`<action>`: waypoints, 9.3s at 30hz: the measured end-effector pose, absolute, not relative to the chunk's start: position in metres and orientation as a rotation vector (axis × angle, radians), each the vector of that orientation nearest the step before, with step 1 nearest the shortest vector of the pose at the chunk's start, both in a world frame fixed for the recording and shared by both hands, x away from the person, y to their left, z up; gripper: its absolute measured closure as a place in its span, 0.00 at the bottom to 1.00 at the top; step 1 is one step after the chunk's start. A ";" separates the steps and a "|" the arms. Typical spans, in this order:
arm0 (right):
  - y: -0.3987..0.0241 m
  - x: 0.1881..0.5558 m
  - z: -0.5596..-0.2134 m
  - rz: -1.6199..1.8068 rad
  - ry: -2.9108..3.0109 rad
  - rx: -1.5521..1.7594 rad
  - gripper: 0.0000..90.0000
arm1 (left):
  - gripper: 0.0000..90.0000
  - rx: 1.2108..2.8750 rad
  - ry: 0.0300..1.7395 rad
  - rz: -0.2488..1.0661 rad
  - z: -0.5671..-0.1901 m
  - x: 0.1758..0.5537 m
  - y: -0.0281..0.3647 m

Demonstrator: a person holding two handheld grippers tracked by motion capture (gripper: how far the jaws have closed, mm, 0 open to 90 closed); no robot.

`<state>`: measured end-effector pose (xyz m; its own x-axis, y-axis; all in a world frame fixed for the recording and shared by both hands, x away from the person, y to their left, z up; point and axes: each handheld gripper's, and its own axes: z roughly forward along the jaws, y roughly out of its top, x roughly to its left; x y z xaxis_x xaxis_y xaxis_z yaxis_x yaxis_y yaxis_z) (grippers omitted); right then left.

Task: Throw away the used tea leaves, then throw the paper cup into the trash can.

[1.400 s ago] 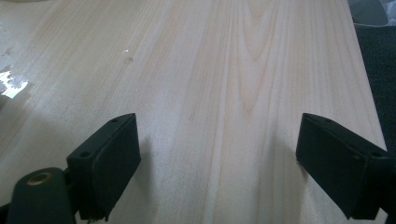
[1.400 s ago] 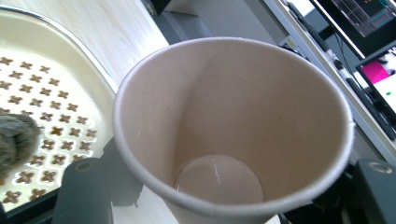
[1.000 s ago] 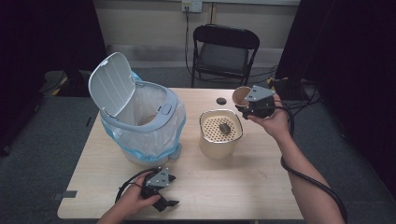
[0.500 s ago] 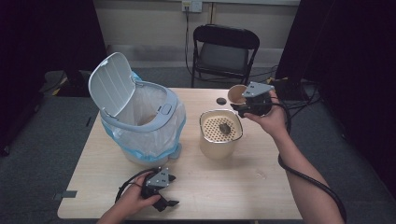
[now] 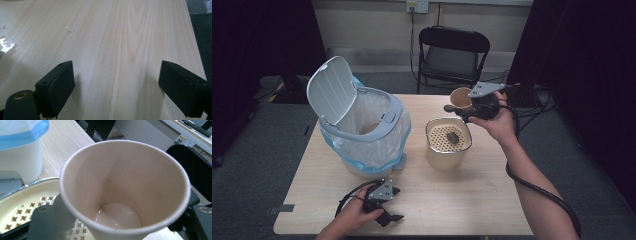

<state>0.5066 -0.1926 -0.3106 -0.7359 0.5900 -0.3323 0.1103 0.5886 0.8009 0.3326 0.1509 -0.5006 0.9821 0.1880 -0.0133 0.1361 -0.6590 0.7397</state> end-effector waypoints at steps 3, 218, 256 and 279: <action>-0.190 0.507 -0.308 1.079 2.235 0.551 0.31 | 0.14 2.299 0.225 0.081 -0.501 0.333 0.151; -0.176 0.387 -0.396 1.280 2.688 0.448 0.16 | 0.14 2.299 0.233 0.077 -0.501 0.332 0.151; -0.183 0.363 -0.500 1.175 2.697 0.511 0.16 | 0.00 2.342 0.173 0.061 -0.502 0.324 0.150; -0.183 0.363 -0.500 1.175 2.698 0.515 0.15 | 0.18 2.319 0.404 -0.044 -0.472 0.300 0.195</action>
